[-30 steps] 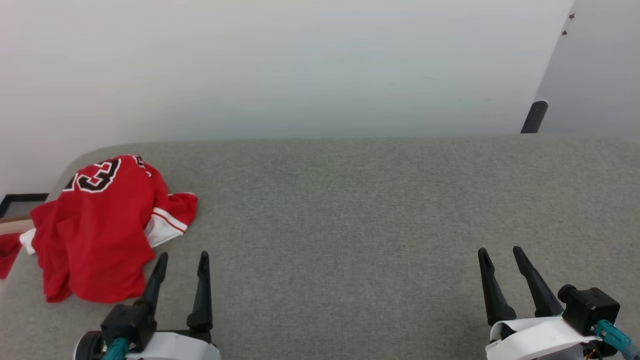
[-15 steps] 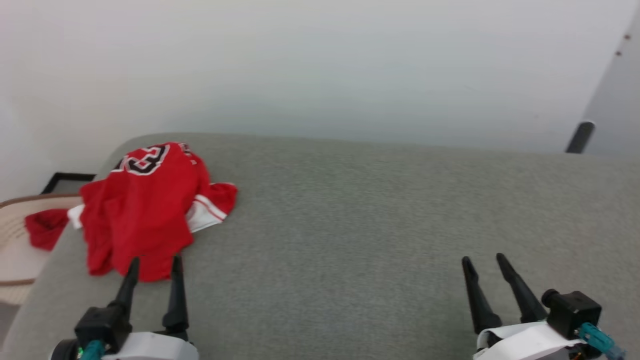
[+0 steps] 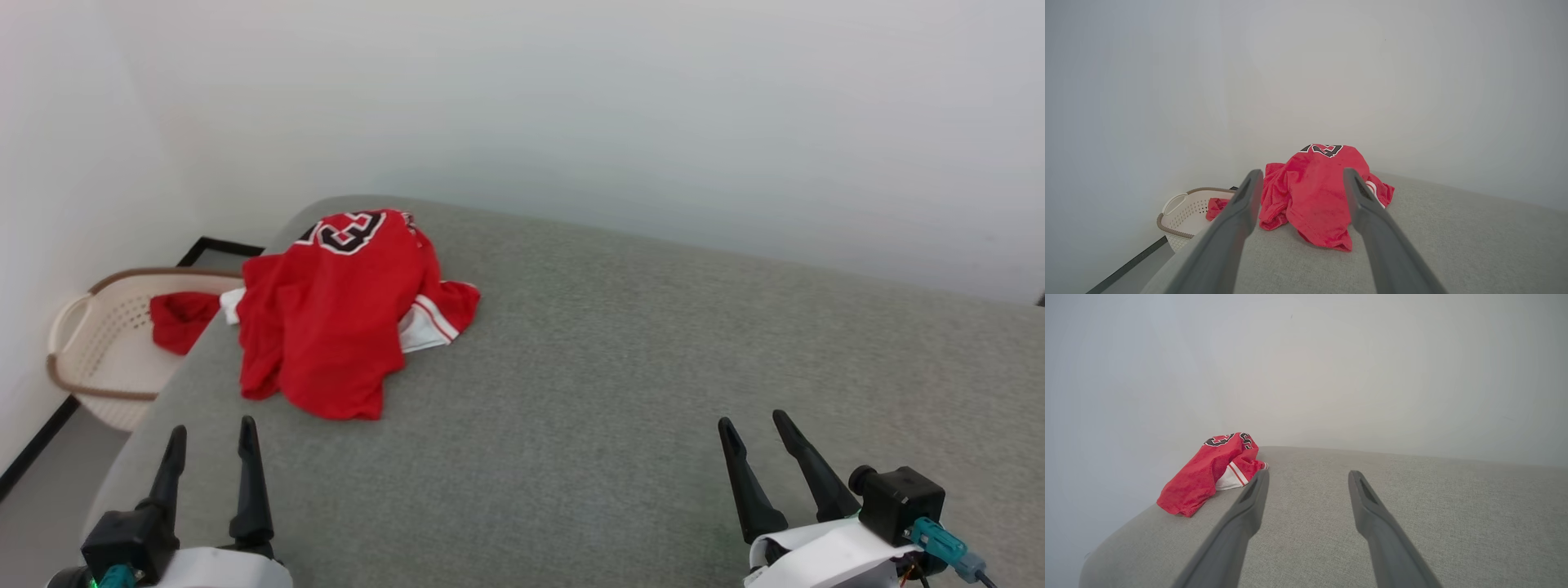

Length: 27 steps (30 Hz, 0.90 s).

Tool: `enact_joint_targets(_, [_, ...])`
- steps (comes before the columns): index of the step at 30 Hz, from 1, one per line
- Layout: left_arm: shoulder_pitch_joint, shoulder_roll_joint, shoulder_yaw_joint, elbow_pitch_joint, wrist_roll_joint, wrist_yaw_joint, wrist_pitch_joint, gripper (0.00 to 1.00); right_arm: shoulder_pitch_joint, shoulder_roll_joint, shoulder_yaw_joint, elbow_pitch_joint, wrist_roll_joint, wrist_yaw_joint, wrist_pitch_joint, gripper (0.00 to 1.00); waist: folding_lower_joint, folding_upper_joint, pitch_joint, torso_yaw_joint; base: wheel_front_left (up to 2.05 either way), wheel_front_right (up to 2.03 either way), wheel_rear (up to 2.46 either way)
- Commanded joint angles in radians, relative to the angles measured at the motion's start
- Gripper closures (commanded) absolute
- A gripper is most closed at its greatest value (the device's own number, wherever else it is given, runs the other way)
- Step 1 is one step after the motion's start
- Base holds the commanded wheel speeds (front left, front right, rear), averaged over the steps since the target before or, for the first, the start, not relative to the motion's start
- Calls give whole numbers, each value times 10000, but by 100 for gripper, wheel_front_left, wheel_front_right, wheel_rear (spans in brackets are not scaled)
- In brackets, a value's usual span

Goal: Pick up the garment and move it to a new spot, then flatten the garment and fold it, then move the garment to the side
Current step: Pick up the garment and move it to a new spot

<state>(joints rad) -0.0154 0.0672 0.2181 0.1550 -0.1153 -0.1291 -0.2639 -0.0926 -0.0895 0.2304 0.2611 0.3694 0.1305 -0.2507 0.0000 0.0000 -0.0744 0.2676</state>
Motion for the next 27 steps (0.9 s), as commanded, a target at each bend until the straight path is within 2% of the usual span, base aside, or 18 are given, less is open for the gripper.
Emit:
enact_joint_targets(1, [14,20,3,-25,-9,-24,4,0,-132,10,3,20,67,4,-43,0,0,0,77,211,0,0,0])
enact_joint_targets(5, [-236,3,26,-86,-269,-25,4,0,-238,2,62,-17,-5,4,-59,0,0,0,297,222,0,0,0])
enact_joint_targets(11, [-964,531,-204,18,-765,-26,9,0,-537,-205,102,-119,-48,4,8,0,0,0,1040,-160,0,0,0])
enact_joint_targets(17, [-2413,1723,-596,147,-2129,-26,1067,0,-1014,-432,-40,-379,-138,4,73,0,0,0,2201,-755,0,0,0])
enact_joint_targets(27, [-4888,4029,-788,817,-4516,-27,4352,0,-1687,-548,-96,-668,-265,4,-3,0,0,0,3679,-1778,0,0,0])
